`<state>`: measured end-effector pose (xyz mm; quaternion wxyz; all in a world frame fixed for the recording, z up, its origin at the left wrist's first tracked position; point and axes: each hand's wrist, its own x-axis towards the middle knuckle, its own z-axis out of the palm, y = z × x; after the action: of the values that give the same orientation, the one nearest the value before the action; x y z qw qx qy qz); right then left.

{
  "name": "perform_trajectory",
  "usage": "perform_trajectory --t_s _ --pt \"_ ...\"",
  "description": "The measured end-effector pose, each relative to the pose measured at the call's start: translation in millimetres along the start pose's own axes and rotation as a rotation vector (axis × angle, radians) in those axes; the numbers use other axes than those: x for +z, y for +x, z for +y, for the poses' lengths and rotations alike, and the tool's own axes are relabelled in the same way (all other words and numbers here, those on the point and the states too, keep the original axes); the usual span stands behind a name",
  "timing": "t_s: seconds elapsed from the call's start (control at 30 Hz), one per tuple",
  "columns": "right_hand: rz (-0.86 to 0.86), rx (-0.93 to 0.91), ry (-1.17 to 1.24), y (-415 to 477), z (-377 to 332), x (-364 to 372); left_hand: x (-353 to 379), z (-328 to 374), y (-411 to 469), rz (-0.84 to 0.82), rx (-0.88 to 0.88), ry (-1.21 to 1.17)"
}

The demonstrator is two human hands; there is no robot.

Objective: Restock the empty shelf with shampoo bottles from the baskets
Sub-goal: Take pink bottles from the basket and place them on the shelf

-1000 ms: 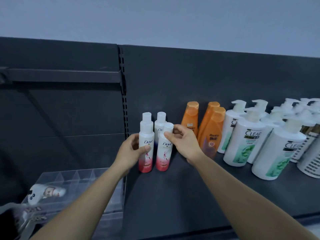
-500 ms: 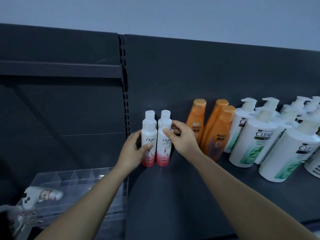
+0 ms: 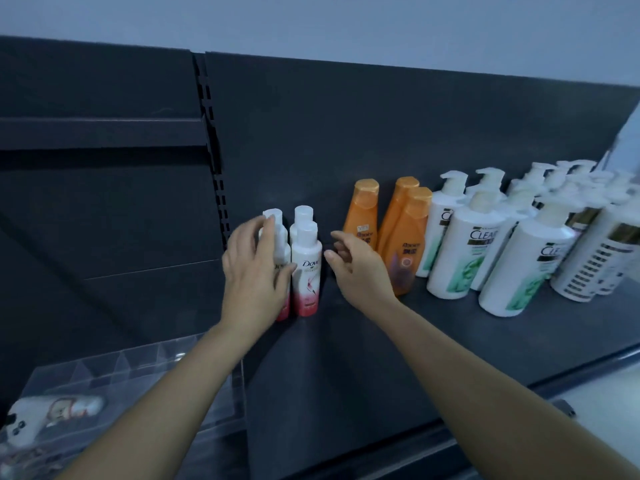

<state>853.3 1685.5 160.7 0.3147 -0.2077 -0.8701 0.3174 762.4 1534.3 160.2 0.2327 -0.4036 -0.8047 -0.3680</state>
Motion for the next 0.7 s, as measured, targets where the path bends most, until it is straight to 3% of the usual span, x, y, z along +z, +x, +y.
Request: perform_trajectory --t_s 0.27,0.47,0.7 --pt "0.088 -0.026 -0.514 -54 31 -66 23 60 -1 -0.237 0.358 0.179" --pt "0.061 0.197 -0.793 -119 60 -136 60 128 -29 -0.412 0.534 0.225" --pt "0.067 0.486 -0.923 -237 74 -227 85 234 -89 -0.496 0.725 0.123"
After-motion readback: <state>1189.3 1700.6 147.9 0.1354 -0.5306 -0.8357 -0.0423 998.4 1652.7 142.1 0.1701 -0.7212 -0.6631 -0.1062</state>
